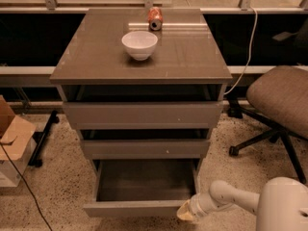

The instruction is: Close bottom drawer

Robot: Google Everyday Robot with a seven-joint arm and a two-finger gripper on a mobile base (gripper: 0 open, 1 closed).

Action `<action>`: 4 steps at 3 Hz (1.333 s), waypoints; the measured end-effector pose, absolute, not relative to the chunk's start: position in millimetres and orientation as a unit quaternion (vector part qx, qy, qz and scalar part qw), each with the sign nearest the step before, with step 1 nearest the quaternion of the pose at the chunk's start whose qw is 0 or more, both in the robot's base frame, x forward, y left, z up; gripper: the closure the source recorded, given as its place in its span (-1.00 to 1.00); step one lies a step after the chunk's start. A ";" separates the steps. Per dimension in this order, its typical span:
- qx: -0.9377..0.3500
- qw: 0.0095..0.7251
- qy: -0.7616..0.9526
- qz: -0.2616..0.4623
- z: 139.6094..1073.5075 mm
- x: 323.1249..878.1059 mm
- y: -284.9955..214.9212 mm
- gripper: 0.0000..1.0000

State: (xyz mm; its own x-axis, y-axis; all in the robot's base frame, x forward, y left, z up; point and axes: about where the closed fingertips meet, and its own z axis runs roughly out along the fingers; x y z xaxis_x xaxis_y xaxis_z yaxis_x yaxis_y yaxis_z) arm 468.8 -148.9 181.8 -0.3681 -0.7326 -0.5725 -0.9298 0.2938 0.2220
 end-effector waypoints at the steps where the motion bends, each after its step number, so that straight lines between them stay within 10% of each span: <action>1: -0.539 0.205 0.772 0.268 182.4 486.7 -139.4 1.00; 4: -0.546 0.245 0.764 0.242 165.3 524.2 -118.2 1.00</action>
Offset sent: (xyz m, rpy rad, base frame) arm 0.0179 0.0095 0.0006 0.0263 -0.0380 0.0141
